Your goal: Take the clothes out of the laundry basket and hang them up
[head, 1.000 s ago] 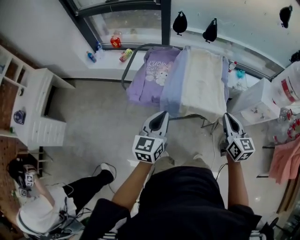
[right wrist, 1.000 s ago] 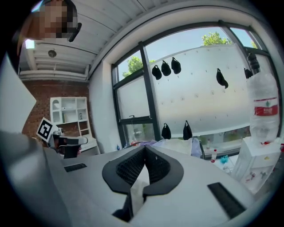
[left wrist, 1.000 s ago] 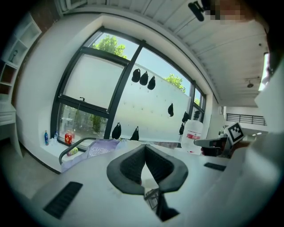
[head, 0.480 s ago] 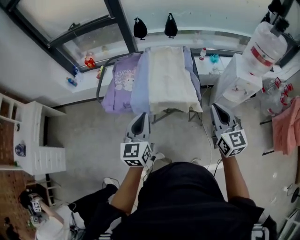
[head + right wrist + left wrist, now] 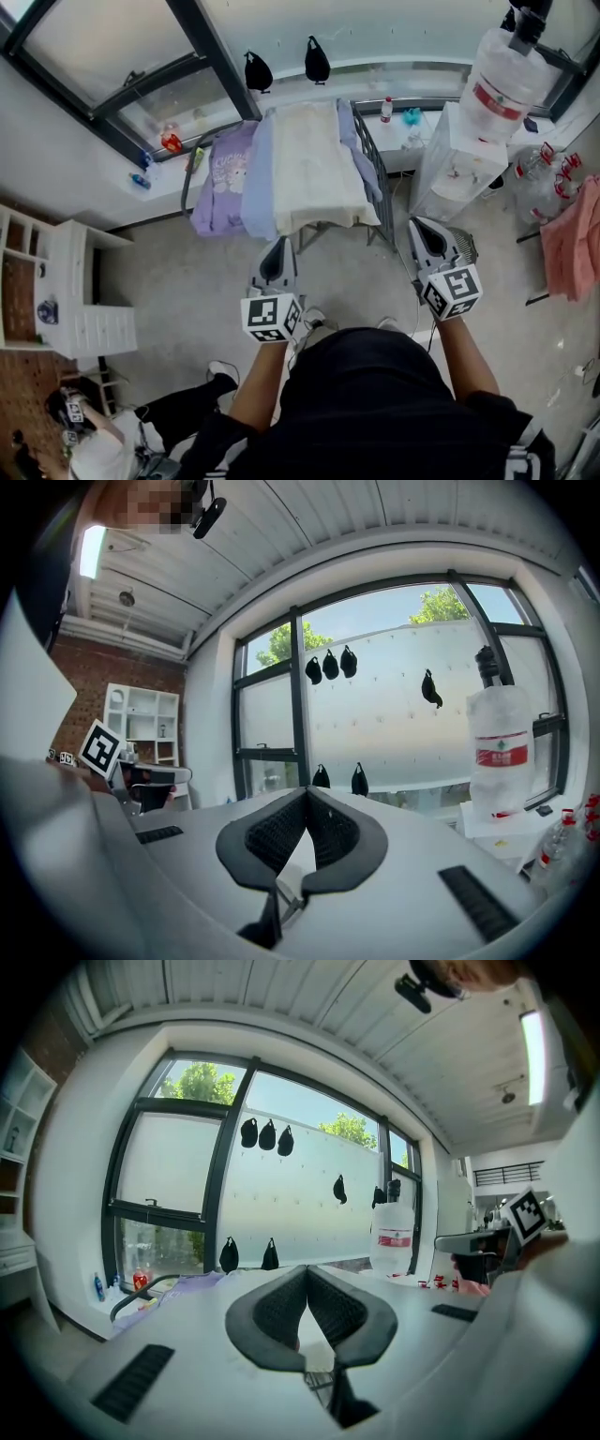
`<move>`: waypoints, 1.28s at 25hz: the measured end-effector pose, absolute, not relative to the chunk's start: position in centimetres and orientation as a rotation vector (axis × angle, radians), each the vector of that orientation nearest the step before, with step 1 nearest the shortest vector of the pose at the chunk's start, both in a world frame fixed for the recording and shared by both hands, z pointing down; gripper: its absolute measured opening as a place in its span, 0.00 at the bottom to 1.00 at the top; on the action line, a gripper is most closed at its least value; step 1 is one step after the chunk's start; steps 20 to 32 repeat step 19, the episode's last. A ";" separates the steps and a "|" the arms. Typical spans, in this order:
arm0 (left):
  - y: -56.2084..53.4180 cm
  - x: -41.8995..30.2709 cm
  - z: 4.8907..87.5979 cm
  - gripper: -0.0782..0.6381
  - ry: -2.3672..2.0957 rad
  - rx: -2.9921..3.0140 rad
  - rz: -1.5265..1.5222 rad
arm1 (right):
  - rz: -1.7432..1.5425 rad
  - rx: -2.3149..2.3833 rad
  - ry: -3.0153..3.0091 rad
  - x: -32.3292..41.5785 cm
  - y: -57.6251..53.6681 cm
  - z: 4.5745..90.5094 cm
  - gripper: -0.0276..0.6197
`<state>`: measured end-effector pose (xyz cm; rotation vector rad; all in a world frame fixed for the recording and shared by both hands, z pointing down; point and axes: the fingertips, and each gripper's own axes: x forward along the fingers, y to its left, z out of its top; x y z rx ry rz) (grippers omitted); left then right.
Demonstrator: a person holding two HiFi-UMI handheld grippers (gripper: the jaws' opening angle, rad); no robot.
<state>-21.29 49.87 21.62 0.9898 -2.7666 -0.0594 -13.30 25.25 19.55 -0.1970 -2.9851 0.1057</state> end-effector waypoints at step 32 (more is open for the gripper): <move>40.7 -15.1 22.9 0.12 -2.726 0.987 0.099 | 0.145 -0.268 -3.007 -8.5 18.4 20.0 0.04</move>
